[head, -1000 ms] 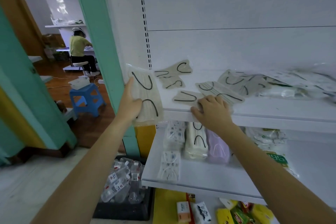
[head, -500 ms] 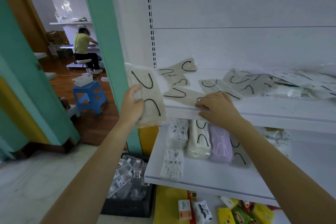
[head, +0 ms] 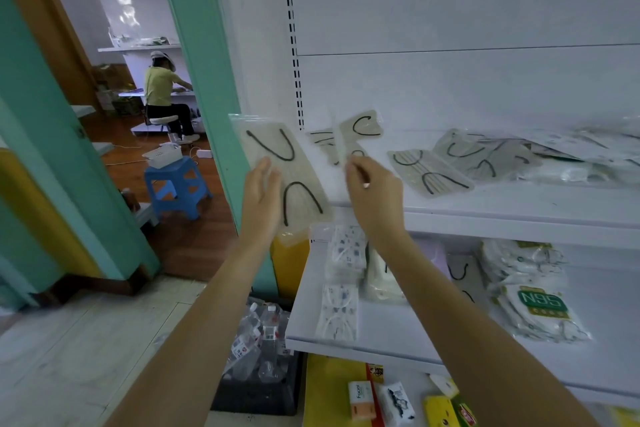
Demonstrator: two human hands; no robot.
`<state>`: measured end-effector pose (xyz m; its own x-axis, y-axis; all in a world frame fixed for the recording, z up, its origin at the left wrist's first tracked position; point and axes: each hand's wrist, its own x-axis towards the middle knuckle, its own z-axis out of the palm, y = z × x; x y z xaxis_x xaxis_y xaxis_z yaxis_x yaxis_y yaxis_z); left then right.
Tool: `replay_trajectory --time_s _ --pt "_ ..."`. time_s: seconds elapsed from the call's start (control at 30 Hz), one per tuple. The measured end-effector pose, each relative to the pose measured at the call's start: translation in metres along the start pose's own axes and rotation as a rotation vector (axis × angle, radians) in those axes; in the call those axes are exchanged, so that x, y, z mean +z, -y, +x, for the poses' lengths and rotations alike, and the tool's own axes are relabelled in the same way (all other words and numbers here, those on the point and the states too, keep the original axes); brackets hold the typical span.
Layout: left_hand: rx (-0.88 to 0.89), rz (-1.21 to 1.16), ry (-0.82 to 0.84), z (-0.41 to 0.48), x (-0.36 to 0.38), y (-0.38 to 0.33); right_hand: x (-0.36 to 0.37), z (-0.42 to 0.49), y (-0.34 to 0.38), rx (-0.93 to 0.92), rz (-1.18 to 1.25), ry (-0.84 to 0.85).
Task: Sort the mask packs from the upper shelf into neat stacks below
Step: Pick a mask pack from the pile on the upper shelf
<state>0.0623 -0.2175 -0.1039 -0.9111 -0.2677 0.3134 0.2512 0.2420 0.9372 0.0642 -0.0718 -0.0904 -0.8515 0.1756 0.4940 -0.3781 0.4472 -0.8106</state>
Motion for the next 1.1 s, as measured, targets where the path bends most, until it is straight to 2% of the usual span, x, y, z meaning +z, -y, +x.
replay_trajectory --time_s 0.1,0.17,0.23,0.27,0.33,0.4,0.43,0.5,0.57,0.73,0.8,0.83,0.9,0.97,1.0,1.03,1.1 --pt "-0.085 -0.104 0.113 -0.006 0.008 -0.009 0.018 -0.019 0.014 -0.105 -0.100 0.385" --pt "-0.126 -0.171 0.128 -0.006 0.012 -0.010 0.019 -0.026 0.016 -0.049 -0.024 0.504" --pt "-0.093 -0.099 0.134 -0.004 0.013 -0.010 0.002 -0.017 0.008 0.012 0.045 0.406" --pt "-0.081 -0.062 0.138 -0.003 0.012 -0.010 -0.010 -0.007 -0.003 0.012 -0.052 0.315" --pt "-0.048 -0.037 0.152 0.002 0.012 -0.008 -0.040 0.016 -0.031 0.034 -0.463 0.228" --pt "0.006 -0.051 0.183 0.004 0.018 -0.007 -0.066 0.026 -0.053 0.186 -0.817 0.289" --pt "0.026 -0.054 0.184 0.006 0.024 -0.005 -0.073 0.026 -0.060 0.240 -0.898 0.320" --pt "0.025 -0.033 0.151 0.009 0.038 -0.005 -0.077 0.023 -0.064 0.225 -0.959 0.325" --pt "-0.013 0.009 0.106 0.014 0.053 -0.004 -0.078 0.020 -0.063 0.128 -0.968 0.326" --pt "-0.054 0.064 0.108 0.029 0.068 0.005 -0.084 0.012 -0.064 -0.022 -1.026 0.454" --pt "-0.079 0.093 0.121 0.034 0.067 0.006 -0.086 0.013 -0.066 -0.075 -0.909 0.404" --pt "-0.112 0.089 0.131 0.037 0.067 0.006 -0.086 0.016 -0.067 -0.078 -0.767 0.337" --pt "-0.173 0.065 0.168 0.041 0.066 0.003 -0.081 0.020 -0.066 0.001 -0.447 0.165" --pt "-0.224 0.014 0.182 0.040 0.067 -0.001 -0.069 0.023 -0.060 -0.001 -0.210 -0.026" --pt "-0.260 -0.043 0.177 0.040 0.067 -0.002 -0.060 0.022 -0.054 -0.030 -0.142 -0.028" --pt "-0.288 -0.103 0.173 0.041 0.067 -0.004 -0.049 0.020 -0.048 -0.075 -0.105 0.037" --pt "-0.311 -0.157 0.182 0.042 0.065 -0.005 -0.024 0.015 -0.041 -0.196 -0.121 0.268"
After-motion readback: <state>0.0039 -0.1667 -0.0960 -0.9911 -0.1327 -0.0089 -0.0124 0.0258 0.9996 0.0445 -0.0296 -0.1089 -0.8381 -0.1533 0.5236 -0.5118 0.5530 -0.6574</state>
